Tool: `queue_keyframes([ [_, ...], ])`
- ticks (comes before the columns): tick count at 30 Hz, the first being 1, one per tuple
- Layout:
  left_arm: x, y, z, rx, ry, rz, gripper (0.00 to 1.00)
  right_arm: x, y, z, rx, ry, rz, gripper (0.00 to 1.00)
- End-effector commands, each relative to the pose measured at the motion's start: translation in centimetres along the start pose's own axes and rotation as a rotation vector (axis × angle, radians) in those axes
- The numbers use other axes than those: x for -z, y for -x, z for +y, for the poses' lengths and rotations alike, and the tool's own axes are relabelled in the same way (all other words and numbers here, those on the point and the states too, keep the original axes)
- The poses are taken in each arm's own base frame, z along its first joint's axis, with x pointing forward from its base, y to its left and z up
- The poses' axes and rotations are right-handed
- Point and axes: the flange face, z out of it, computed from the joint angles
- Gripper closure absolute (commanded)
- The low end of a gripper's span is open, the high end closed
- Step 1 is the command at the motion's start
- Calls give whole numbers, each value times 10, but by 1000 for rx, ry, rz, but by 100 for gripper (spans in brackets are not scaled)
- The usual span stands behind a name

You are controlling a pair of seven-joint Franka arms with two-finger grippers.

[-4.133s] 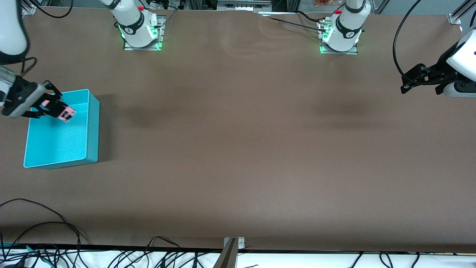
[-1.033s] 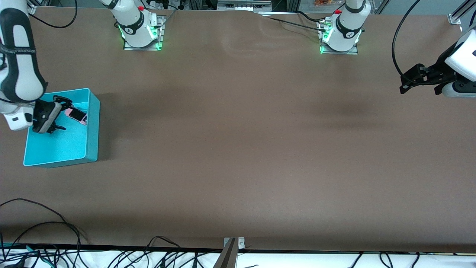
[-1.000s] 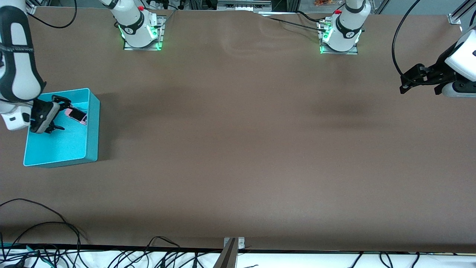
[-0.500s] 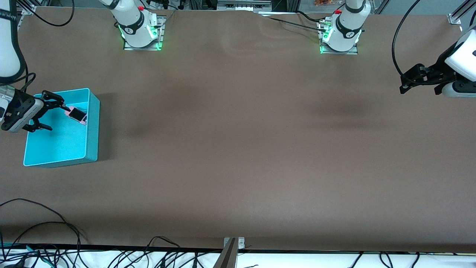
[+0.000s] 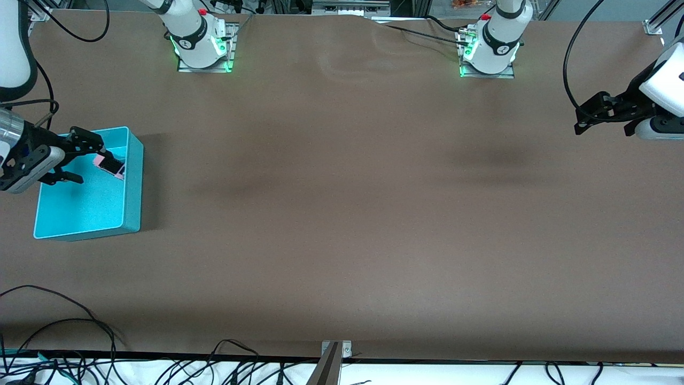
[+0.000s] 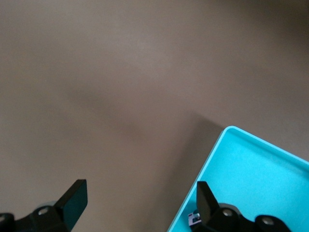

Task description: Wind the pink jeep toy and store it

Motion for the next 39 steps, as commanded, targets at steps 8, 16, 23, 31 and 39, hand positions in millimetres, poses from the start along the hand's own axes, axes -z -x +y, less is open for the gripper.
queue_keyframes([
  [8, 7, -4, 2, 8, -1, 6, 0, 69, -48, -61, -203, 175, -27, 0],
  [16, 7, -4, 3, 4, -1, 6, 0, 89, -46, -76, -420, 221, -4, 0],
  [23, 7, -4, 3, 4, -1, 4, 0, 120, -33, -82, -464, 227, -25, 0],
  [31, 7, -4, 3, 4, -1, 4, 0, 128, -27, -77, -488, 242, -62, 0],
  [39, 7, -4, 3, 4, -1, 4, 0, 131, -27, -76, -569, 246, -52, 0],
])
